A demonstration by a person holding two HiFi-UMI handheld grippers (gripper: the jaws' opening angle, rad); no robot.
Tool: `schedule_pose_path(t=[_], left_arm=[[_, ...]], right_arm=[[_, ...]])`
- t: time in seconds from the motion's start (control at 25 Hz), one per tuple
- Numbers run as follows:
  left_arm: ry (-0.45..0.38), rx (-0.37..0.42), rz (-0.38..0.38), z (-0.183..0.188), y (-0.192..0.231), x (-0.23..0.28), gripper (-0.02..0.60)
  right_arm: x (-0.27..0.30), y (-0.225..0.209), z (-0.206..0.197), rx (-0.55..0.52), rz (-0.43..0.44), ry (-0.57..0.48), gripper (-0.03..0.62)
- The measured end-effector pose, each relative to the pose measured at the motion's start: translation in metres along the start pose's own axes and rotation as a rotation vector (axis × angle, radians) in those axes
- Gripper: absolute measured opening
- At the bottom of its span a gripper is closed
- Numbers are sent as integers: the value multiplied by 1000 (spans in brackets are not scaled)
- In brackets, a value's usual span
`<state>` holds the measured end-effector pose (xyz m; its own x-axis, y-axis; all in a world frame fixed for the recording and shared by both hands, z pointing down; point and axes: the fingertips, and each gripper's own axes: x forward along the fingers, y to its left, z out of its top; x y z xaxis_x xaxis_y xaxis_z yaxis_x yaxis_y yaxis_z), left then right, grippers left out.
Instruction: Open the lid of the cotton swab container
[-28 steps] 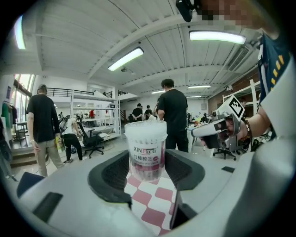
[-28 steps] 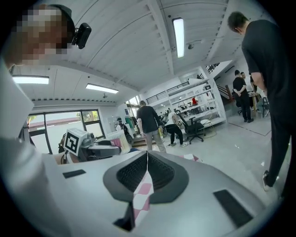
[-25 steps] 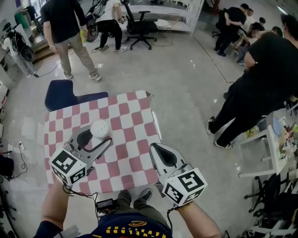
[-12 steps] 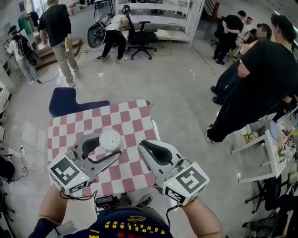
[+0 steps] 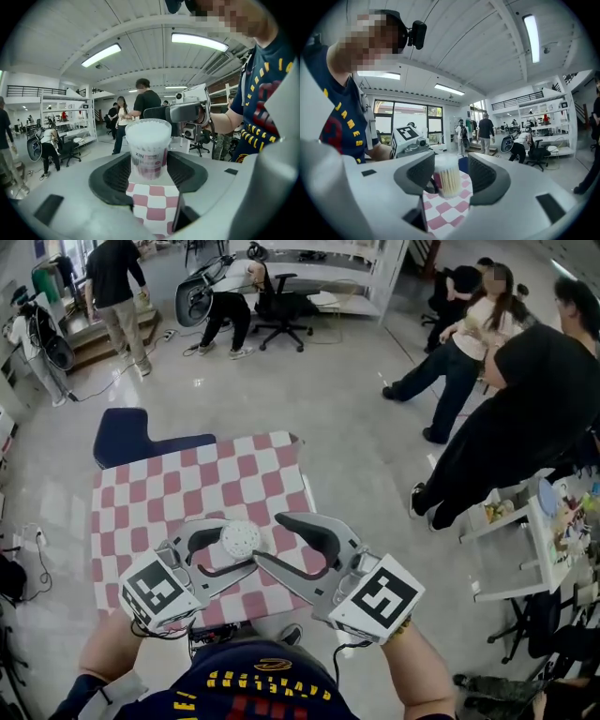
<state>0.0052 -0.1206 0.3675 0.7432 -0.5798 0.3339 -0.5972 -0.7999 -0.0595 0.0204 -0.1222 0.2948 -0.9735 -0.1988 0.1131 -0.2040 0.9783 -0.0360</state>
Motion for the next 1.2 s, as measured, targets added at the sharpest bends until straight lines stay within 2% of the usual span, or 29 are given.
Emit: schedule_pose_path(t=[0.32,0.52,0.64,0.88,1.04,1.2], left_arm=[[2,49,-21,-4,-5,5,244],[-27,82,-62,-6,-12,5,244],[-47,72,-85,-3,-18,5,244],[-45,102,-96,-11,-19,2,244],[-47,81,-101,-13,-23,3,244],[-26,121,-96,-25,-25,4,242]], right_arm=[[10,12,-17,-14,53,92,258],[18,12,-26,-36,64,127,258],[18,18,-28,-48,95,145,258],[23,23,-35,-48,105,169,255],[21,24,-39,21,107,168,249],[22,20,-47,159,140,150,247]])
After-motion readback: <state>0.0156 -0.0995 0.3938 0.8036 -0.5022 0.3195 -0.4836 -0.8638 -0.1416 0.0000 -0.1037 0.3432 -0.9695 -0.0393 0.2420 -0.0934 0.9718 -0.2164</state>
